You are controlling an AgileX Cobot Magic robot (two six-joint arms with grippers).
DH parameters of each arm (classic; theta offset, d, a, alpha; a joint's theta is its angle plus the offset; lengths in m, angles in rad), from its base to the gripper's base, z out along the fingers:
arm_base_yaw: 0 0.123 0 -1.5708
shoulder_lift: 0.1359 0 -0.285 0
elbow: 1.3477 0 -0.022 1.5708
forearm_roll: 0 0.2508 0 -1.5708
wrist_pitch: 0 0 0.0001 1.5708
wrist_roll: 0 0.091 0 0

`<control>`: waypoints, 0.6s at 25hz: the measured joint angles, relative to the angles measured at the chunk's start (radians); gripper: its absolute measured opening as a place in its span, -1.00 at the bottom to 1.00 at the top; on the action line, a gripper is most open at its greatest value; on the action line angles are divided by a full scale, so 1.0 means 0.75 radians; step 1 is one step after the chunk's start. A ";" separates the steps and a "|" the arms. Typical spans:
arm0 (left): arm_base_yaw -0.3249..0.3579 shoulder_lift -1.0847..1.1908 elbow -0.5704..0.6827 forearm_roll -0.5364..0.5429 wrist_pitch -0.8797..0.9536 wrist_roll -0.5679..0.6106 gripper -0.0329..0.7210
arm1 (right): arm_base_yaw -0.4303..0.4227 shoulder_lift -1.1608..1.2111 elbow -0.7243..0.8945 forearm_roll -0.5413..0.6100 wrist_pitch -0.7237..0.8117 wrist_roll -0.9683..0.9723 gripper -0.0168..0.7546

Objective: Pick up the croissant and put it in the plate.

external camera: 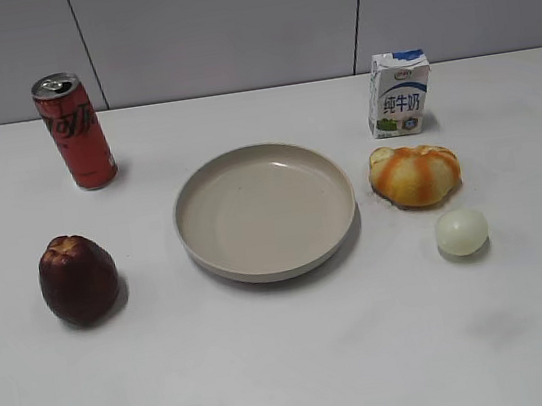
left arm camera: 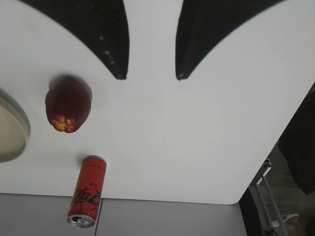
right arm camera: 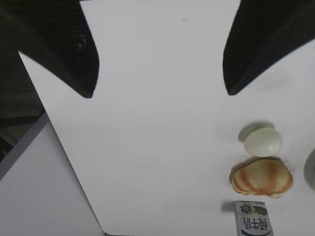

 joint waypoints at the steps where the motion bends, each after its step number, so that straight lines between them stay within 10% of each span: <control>1: 0.000 0.000 0.000 0.000 0.000 0.000 -0.28 | 0.000 0.000 0.000 0.000 0.000 0.000 0.59; 15: 0.000 0.000 0.000 0.000 0.000 0.000 -0.28 | 0.000 0.000 -0.029 -0.003 -0.064 0.000 0.59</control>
